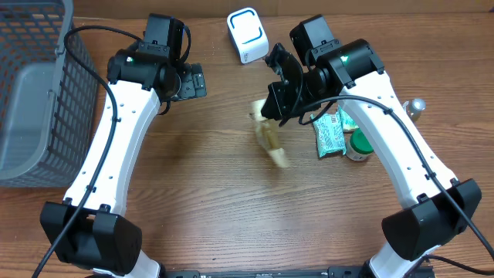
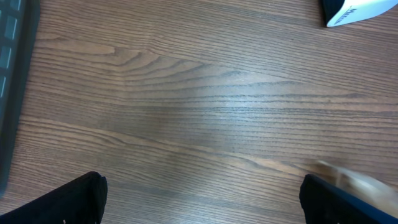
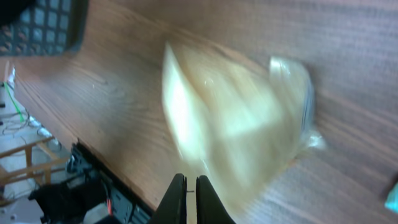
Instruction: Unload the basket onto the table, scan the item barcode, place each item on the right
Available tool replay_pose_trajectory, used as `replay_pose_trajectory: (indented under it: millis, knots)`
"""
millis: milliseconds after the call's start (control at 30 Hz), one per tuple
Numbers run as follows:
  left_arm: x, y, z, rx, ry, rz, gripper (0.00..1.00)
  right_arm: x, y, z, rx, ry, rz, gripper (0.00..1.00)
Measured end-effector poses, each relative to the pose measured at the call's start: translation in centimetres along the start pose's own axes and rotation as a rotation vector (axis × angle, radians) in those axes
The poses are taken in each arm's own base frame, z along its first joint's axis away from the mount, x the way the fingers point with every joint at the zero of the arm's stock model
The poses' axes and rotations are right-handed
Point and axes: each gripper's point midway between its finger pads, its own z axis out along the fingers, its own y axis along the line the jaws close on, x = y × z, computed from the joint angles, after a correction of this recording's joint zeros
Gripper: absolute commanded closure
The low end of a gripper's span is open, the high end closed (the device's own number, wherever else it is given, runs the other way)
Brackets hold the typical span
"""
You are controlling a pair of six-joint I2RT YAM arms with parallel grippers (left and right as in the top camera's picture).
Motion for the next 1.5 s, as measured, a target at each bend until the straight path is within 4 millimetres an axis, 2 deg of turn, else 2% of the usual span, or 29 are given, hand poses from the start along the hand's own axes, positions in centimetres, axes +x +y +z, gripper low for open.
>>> replay_pose_trajectory:
  millis: [300,333,433,500,567,700,767,867,1033,1167,1267,1500]
  knots:
    - [0.0,0.0,0.0,0.0,0.0,0.0,0.0,1.7,-0.8,0.0,0.039,0.064,0.024,0.96]
    - [0.0,0.0,0.0,0.0,0.0,0.0,0.0,1.8,-0.8,0.1,0.04,0.068,0.026,0.93]
    - [0.0,0.0,0.0,0.0,0.0,0.0,0.0,2.1,-1.2,0.5,0.048,0.082,0.036,0.64]
    - [0.0,0.0,0.0,0.0,0.0,0.0,0.0,2.1,-1.5,0.8,0.058,0.08,0.034,0.55]
    - [0.0,0.0,0.0,0.0,0.0,0.0,0.0,2.0,-1.9,1.2,0.066,0.075,0.03,0.53]
    - [0.0,0.0,0.0,0.0,0.0,0.0,0.0,2.0,-2.5,2.2,0.074,0.071,0.032,0.57]
    - [0.0,0.0,0.0,0.0,0.0,0.0,0.0,1.4,-3.0,3.1,0.073,0.046,0.051,0.72]
    - [0.0,0.0,0.0,0.0,0.0,0.0,0.0,0.5,-3.5,4.3,0.067,0.0,0.09,0.73]
    - [0.0,0.0,0.0,0.0,0.0,0.0,0.0,0.3,-4.7,6.6,0.062,-0.032,0.187,0.73]
    - [0.0,0.0,0.0,0.0,0.0,0.0,0.0,1.0,-6.0,8.9,0.058,-0.042,0.264,0.73]
    - [0.0,0.0,0.0,0.0,0.0,0.0,0.0,1.8,-6.9,10.3,0.058,-0.041,0.3,0.79]
    - [0.0,0.0,0.0,0.0,0.0,0.0,0.0,2.3,-7.1,12.0,0.025,-0.055,0.313,0.82]
